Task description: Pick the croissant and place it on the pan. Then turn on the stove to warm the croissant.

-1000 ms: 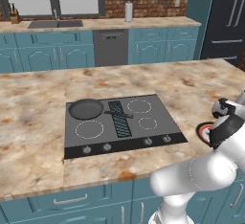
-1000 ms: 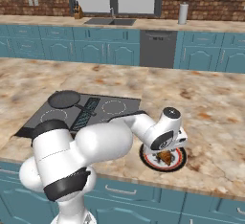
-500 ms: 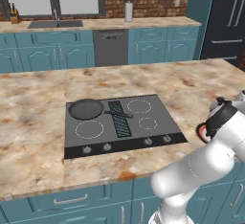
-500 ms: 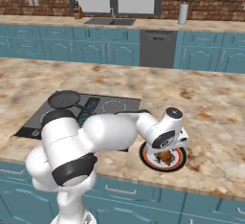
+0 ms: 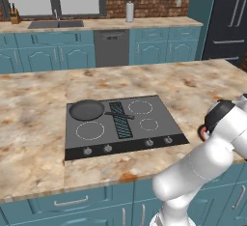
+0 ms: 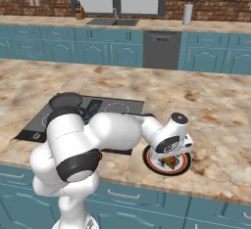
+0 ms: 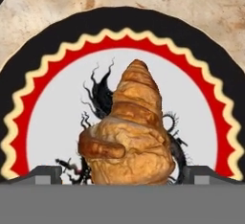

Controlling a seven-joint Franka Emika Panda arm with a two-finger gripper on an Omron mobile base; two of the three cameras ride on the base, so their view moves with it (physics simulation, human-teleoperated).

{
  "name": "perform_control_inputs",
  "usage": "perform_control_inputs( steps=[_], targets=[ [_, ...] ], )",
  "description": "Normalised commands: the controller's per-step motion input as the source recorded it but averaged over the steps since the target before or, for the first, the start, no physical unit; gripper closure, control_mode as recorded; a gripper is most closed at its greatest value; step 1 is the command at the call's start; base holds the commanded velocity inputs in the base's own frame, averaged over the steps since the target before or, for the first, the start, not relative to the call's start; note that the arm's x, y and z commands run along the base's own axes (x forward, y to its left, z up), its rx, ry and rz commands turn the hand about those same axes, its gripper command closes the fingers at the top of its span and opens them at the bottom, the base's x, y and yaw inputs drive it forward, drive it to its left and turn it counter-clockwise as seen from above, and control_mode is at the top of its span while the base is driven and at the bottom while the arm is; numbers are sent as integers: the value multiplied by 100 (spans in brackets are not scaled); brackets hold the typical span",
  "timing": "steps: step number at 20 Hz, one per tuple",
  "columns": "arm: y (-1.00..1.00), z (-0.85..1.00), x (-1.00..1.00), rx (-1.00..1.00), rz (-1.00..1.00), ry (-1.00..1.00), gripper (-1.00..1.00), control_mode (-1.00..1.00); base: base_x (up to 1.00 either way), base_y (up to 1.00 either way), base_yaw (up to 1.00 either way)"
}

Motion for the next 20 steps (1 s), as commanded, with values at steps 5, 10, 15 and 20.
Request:
perform_control_inputs(
  steps=[5,10,15,20],
  targets=[
    [0,-12,6,0,0,1,-100,-100,0,0,0],
    [-6,-9,4,0,1,2,-100,-100,0,0,0],
    [-7,-11,0,0,2,2,-100,-100,0,0,0],
    [0,-18,2,0,1,0,100,-100,0,0,0]
  ],
)
